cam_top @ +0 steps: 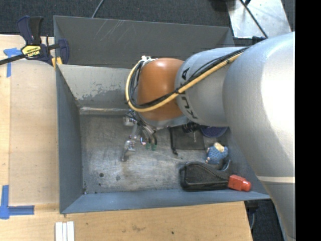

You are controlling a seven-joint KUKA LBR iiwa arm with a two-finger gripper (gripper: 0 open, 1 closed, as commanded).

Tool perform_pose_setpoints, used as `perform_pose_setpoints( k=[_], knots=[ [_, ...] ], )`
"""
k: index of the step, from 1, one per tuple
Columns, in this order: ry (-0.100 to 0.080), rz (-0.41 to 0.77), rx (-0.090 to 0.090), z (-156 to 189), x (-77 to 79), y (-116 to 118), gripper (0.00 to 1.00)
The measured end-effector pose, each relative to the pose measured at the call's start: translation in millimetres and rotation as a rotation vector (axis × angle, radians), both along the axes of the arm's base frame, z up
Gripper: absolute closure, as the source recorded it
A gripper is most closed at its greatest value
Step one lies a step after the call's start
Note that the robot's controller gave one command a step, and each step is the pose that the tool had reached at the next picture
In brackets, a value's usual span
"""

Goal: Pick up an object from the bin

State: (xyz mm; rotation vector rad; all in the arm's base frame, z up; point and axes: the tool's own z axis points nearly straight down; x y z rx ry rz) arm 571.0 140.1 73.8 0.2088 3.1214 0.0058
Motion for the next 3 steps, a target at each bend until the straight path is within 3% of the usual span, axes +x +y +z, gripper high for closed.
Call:
perform_pose_setpoints(
  k=[1,2,3],
  knots=[
    [0.004,-0.311,-0.001,78,36.5,-79,0.00],
    [0.023,-0.405,0.000,10,52.5,-137,0.00],
    [0.012,-0.408,0.000,10,55.0,-139,1.00]
  ],
)
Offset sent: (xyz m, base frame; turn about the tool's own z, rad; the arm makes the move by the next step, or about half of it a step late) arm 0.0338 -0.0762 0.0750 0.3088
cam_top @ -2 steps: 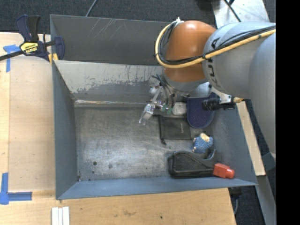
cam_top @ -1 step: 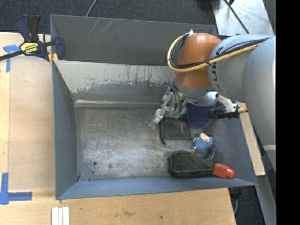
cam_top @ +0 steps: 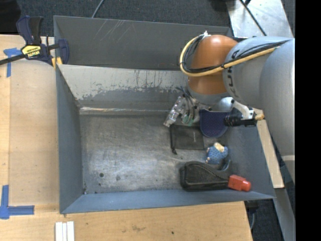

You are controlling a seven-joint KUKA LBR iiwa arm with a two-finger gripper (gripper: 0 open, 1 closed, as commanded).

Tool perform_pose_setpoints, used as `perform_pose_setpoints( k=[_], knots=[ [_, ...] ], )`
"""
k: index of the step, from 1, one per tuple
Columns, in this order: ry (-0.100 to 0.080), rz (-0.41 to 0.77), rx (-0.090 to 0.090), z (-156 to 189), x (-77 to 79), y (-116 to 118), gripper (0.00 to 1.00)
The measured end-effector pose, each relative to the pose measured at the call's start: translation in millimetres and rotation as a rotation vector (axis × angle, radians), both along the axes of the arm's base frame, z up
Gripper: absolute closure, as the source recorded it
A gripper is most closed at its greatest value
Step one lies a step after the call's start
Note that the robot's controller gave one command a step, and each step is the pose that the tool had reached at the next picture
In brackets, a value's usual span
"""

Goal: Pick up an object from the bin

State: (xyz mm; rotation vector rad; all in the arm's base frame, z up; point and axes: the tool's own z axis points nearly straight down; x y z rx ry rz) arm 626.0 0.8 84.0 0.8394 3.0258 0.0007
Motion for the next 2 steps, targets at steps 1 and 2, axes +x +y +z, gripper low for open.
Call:
perform_pose_setpoints(
  k=[1,2],
  knots=[
    [-0.009,0.124,-0.004,-6,4.2,1,1.00],
    [-0.010,0.440,-0.004,188,-38.1,1,1.00]
  ],
)
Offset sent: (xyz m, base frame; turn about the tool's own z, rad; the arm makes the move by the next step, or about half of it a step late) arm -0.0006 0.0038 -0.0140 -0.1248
